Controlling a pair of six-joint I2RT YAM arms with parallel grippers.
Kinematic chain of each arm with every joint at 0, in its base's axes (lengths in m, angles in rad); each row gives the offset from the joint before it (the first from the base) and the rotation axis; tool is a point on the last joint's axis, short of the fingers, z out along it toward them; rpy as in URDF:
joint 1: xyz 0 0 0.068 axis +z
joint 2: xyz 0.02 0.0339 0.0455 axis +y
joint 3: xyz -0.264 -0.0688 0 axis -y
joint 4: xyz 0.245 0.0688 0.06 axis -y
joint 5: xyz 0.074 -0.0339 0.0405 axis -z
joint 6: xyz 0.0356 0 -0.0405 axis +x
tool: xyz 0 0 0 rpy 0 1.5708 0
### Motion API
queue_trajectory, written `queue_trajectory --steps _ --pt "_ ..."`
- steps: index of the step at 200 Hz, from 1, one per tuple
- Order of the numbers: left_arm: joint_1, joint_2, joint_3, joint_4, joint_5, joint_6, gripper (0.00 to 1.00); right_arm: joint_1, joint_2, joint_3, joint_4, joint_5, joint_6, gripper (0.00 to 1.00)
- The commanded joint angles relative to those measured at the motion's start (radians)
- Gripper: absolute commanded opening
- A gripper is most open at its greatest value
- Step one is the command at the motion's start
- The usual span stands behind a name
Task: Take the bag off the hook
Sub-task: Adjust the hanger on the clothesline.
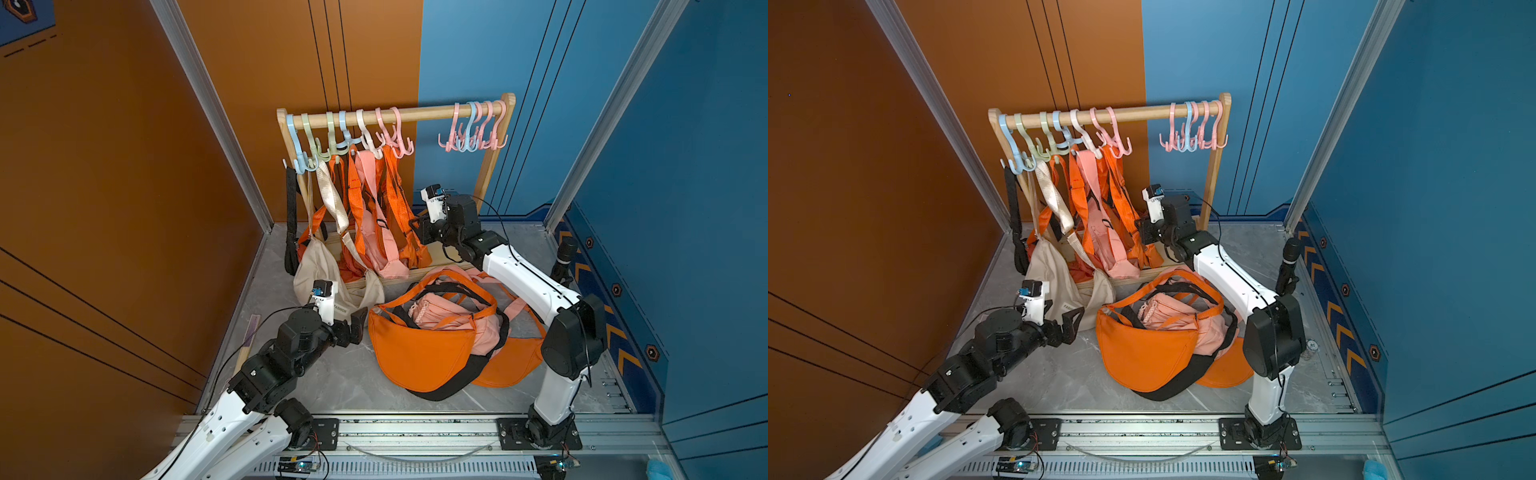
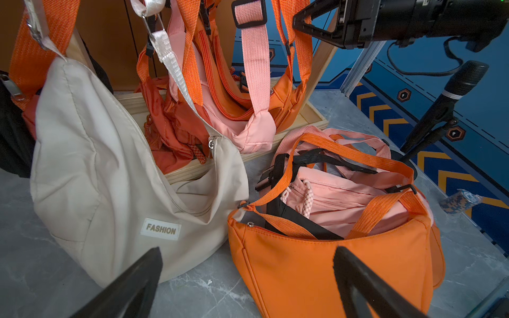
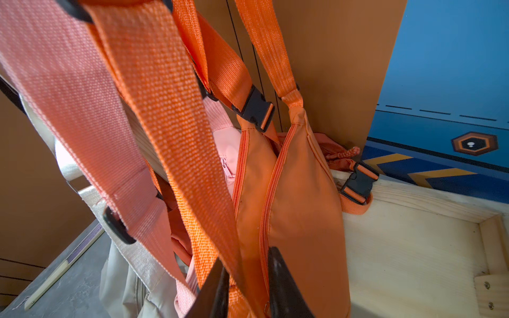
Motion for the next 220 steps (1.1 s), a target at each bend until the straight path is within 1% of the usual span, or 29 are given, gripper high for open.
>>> queue_trajectory --steps 1,30,49,57,75,89,106,133,163,180,216,220 --pt "0.010 0.003 -0.010 0.000 0.022 -0.013 0.98 -0.008 -0.031 0.038 -0.028 -0.010 -0.012 0.26" --pt "0.010 0.004 -0.008 0.000 0.025 -0.013 0.98 -0.008 -0.026 0.050 -0.040 -0.016 -0.018 0.31" --pt "0.010 0.004 -0.010 0.000 0.025 -0.014 0.98 -0.009 -0.021 0.055 -0.045 -0.018 -0.020 0.31" --pt "0.011 0.003 -0.010 0.000 0.027 -0.014 0.98 -0.010 -0.018 0.055 -0.044 -0.017 -0.018 0.28" --pt "0.013 0.000 -0.010 0.000 0.025 -0.015 0.98 -0.009 -0.012 0.057 -0.042 -0.022 -0.014 0.17" --pt "0.012 -0.001 -0.012 0.000 0.025 -0.014 0.98 -0.008 -0.004 0.057 -0.040 -0.029 -0.012 0.11" --pt "0.013 0.001 -0.010 0.000 0.022 -0.013 0.98 -0.007 0.002 0.058 -0.040 -0.032 -0.011 0.00" --pt "0.012 0.004 -0.005 0.001 0.021 -0.011 0.98 -0.009 -0.006 0.055 -0.048 -0.015 -0.014 0.00" --pt "0.012 0.044 -0.005 0.054 0.027 -0.011 0.98 -0.031 -0.027 0.042 -0.065 -0.013 -0.019 0.00" --pt "0.013 0.089 -0.004 0.113 0.039 -0.017 0.98 -0.053 -0.057 0.013 -0.062 -0.012 -0.017 0.00" --pt "0.007 0.234 0.021 0.244 0.073 -0.038 0.98 -0.128 -0.133 -0.063 -0.053 -0.026 0.003 0.00" --pt "0.005 0.252 0.026 0.286 0.075 -0.041 0.98 -0.136 -0.140 -0.070 -0.052 -0.030 0.005 0.00"
